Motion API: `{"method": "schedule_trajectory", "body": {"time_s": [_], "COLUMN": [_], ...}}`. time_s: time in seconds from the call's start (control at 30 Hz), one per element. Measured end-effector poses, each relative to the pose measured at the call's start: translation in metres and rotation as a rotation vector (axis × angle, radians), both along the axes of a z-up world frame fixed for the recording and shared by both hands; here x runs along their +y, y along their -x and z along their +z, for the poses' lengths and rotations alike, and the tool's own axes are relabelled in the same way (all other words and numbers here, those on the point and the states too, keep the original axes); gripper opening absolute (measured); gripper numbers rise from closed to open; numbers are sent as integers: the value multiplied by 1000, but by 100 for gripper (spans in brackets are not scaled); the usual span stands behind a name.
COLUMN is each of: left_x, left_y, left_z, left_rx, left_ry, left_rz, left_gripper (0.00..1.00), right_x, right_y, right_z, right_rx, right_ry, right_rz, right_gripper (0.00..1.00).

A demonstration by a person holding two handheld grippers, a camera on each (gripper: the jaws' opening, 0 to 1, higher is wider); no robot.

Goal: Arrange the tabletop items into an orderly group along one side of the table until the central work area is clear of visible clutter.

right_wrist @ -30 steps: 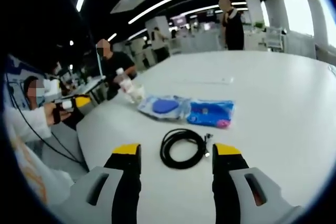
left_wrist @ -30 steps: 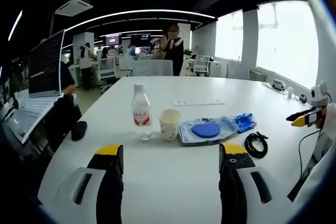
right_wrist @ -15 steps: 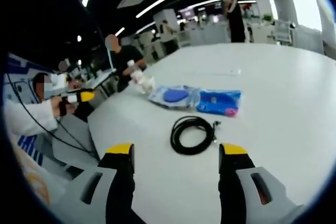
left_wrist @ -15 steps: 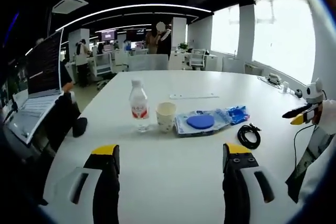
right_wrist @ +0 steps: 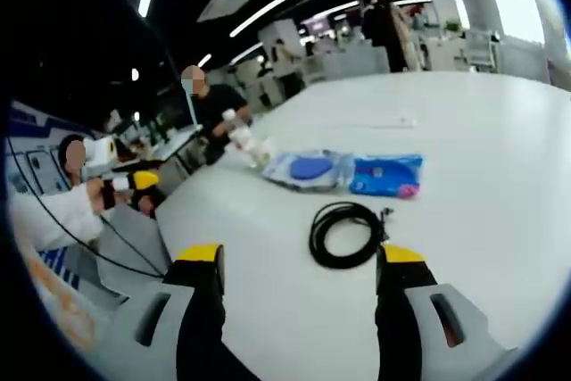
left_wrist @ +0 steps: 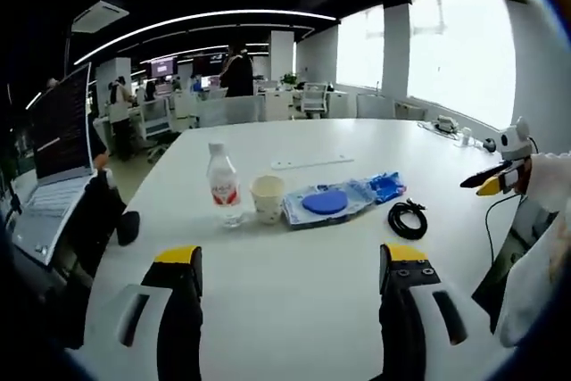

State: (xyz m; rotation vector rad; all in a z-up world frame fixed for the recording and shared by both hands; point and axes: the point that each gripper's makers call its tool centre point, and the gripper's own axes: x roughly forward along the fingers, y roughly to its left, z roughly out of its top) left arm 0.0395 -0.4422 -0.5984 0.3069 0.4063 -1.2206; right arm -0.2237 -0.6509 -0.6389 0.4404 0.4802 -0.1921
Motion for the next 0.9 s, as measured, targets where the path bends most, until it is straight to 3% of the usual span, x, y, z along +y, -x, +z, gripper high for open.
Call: {"method": "schedule_trajectory", "body": {"time_s": [0.1, 0.2, 0.3, 0.43, 0.67, 0.9], "left_x": [15, 26, 34, 35, 26, 27], "left_y": [-10, -17, -22, -24, -26, -27], "left_z": [0, 0, -7, -7, -11, -20], "left_rx": [37, 36, 49, 81, 114, 133], "left_ry": [10, 6, -28, 5, 26, 6], "left_rz": [-11, -25, -49, -66, -102, -109], "left_gripper": [82, 83, 83, 84, 84, 86], "right_x": [13, 25, 35, 45, 50, 50], "right_y": [-7, -17, -15, -13, -2, -2], "right_z": [1, 19, 18, 21, 22, 20], "right_rx": [18, -73, -44, -25, 6, 24], "right_ry": [-18, -70, -60, -45, -32, -25], "right_rz": [-40, -98, -100, -100, -142, -142], "right_gripper": [68, 70, 70, 70, 72, 73]}}
